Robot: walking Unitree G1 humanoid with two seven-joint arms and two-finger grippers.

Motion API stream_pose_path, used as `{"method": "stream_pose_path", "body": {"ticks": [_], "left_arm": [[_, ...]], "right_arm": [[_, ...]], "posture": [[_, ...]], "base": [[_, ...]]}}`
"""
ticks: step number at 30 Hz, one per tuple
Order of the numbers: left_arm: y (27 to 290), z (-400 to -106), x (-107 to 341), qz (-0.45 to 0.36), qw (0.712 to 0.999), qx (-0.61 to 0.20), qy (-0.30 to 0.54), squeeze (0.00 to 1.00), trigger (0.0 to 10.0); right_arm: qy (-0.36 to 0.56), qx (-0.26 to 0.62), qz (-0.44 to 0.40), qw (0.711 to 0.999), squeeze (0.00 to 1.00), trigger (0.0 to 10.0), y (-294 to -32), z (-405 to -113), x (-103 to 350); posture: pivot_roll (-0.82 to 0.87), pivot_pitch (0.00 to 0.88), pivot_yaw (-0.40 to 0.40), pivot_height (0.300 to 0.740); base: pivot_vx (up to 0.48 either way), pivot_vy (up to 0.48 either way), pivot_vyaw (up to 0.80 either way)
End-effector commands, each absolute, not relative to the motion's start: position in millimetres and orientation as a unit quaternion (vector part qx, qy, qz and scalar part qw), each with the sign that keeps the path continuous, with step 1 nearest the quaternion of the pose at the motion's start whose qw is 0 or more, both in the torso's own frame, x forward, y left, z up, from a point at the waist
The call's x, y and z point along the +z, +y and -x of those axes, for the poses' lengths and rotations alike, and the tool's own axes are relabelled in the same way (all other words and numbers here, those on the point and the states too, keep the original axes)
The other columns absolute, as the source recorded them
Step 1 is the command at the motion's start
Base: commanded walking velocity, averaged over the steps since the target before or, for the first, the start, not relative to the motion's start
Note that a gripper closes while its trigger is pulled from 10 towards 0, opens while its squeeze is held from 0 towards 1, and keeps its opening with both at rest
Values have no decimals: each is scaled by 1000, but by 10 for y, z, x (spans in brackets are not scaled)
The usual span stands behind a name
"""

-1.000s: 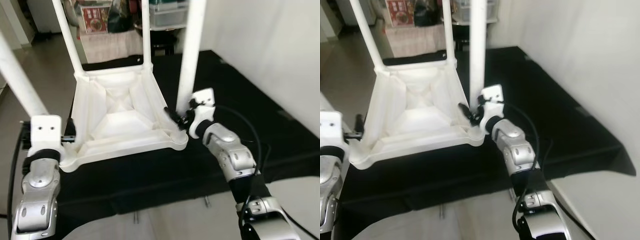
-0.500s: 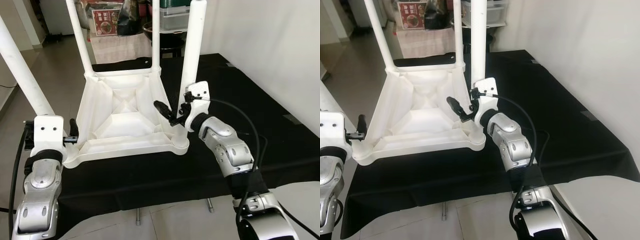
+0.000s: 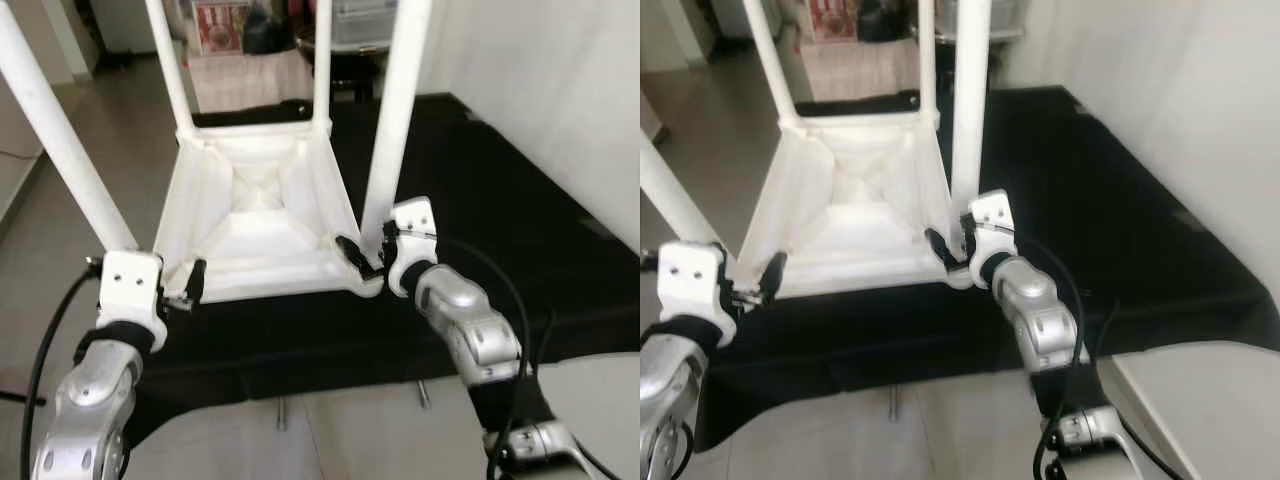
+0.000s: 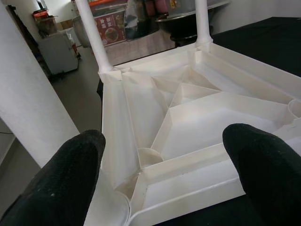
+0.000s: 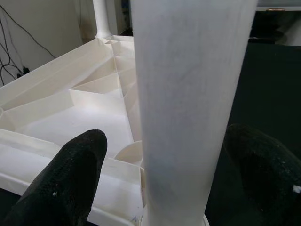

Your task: Building children table

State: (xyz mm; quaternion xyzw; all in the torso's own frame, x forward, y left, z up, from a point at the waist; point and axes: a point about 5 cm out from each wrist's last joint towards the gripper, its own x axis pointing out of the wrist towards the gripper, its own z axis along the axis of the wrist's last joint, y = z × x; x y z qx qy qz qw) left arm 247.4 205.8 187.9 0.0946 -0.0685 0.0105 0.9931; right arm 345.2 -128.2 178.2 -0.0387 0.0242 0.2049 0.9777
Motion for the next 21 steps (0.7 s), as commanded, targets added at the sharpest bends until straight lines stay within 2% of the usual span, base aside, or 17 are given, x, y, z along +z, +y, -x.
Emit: {"method": "stream_pose_path", "body": {"ticks": [1, 21], "left_arm": [[2151, -2538, 1881, -105, 991, 48, -63, 0, 10000], [2151, -2538, 1881, -105, 991, 48, -63, 0, 10000]], "right_arm": [[20, 212, 50, 976, 1000, 10000, -1242, -3532, 1875], [20, 212, 50, 976, 1000, 10000, -1242, -3532, 1875]], "posture": [[17, 164, -24, 740], [17, 164, -24, 740]], "base": [[0, 0, 0], [0, 0, 0]]}}
